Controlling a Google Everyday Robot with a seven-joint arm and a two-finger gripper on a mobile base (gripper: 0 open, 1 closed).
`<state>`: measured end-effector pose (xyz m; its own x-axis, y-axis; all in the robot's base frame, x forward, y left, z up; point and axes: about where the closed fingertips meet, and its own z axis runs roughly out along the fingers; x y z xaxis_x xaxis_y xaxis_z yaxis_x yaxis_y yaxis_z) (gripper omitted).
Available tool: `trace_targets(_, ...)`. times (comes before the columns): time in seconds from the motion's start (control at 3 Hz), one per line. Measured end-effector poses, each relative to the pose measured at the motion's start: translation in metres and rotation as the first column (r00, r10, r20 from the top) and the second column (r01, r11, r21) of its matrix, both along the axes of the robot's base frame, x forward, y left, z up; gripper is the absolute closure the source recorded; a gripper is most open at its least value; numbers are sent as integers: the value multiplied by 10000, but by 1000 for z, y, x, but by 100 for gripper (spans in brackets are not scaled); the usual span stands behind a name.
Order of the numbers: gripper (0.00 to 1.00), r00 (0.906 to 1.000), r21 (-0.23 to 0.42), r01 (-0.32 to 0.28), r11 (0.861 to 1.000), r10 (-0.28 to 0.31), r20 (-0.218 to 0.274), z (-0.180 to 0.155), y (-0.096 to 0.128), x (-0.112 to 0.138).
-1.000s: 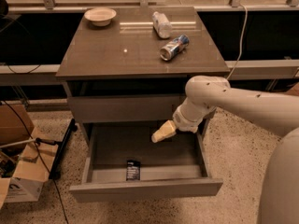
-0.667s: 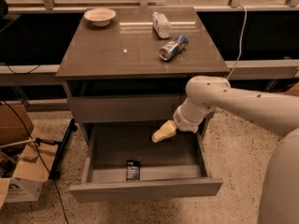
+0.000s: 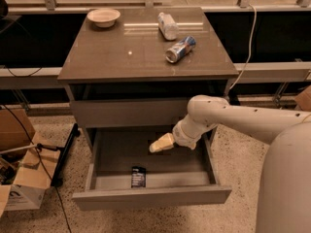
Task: Pick rxbar blueberry from middle drawer and place on counter
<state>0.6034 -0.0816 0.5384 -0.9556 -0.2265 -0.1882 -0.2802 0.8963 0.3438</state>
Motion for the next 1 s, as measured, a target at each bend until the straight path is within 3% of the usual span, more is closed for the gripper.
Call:
trace_targets(0.33, 0, 10000, 30, 42, 10000, -42, 76, 0, 1, 2)
trace_targets(0.67, 0, 9993, 5, 332, 9994, -332, -194, -12, 10, 5)
trace_targets(1.0, 0, 9948, -245, 836, 9962, -849, -565, -43, 35, 8)
